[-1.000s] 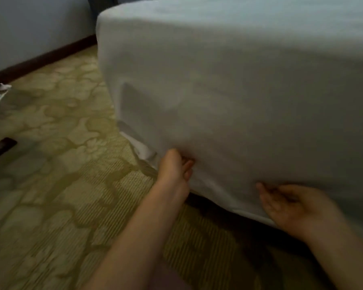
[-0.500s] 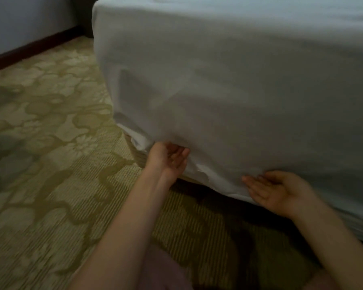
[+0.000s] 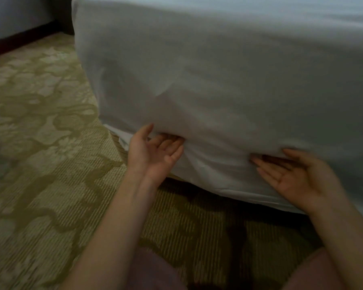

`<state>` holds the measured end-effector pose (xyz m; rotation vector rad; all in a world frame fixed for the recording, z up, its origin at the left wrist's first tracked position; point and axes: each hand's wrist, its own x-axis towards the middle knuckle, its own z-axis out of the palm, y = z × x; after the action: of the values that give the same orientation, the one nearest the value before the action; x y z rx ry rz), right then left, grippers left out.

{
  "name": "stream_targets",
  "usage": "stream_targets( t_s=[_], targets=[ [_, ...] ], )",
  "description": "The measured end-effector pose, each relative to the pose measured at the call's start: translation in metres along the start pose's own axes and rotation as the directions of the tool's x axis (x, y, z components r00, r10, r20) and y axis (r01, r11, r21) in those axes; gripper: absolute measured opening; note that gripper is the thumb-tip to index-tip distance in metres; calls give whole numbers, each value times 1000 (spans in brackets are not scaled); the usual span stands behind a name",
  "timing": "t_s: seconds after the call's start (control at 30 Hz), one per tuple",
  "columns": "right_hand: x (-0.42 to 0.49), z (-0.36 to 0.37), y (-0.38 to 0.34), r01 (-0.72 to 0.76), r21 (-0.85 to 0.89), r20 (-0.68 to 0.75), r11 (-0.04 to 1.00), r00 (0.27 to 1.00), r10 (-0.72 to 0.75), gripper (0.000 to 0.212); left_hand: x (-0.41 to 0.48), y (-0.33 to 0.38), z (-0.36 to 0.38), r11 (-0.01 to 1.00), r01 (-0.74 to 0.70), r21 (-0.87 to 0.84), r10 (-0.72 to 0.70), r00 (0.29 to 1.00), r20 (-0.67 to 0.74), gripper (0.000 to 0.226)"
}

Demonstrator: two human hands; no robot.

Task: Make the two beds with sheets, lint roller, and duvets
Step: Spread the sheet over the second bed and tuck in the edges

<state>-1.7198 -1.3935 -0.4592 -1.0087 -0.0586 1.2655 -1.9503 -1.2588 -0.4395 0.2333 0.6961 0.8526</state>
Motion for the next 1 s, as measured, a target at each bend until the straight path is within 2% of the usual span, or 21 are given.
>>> stream_targets(
  t_s=[0.07,0.13,0.2,0.3,0.37,0.47,0.53,0.63,0.67,0.73,0.83,0.97,1.0],
  targets=[
    [-1,1,-1,36,4,9,999,999,-36,116,-1,3,-1,997,9,-79,-4,999,54,65],
    [-2,3,0,46,2,15,999,999,-46,117,0,3,-2,998,3,-68,2,997,76,71],
    [-2,2,0,37,19,40,999,998,-38,115,2,3,-5,997,-11,77,5,997,77,73],
    [-2,1,4,13,116,91,993,996,-24,115,7,10,-8,942,5,336,-40,995,96,74],
    [2,2,11,27,191,119,981,992,-51,118,11,13,-9,938,39,343,-89,988,129,77],
    [11,5,18,77,237,160,968,980,-117,115,20,6,-10,980,69,185,-104,977,185,82],
    [17,10,19,112,219,198,969,968,-156,108,25,2,-7,996,23,87,-40,979,199,95],
    [24,15,15,164,215,235,963,948,-213,101,32,-1,3,997,-83,-9,82,970,229,126],
    [26,17,13,171,224,251,960,941,-226,102,36,-3,6,992,-117,-49,126,960,251,128],
    [29,22,9,201,246,273,948,924,-267,102,45,-10,14,970,-149,-190,201,936,290,118],
    [36,26,7,268,301,268,915,898,-350,88,58,-20,23,914,-125,-386,262,908,326,97],
    [47,26,5,293,314,221,903,903,-369,74,67,-25,31,896,-114,-430,284,890,357,83],
    [47,26,6,313,294,210,903,900,-381,61,67,-25,32,894,-121,-431,283,899,334,78]
  ],
)
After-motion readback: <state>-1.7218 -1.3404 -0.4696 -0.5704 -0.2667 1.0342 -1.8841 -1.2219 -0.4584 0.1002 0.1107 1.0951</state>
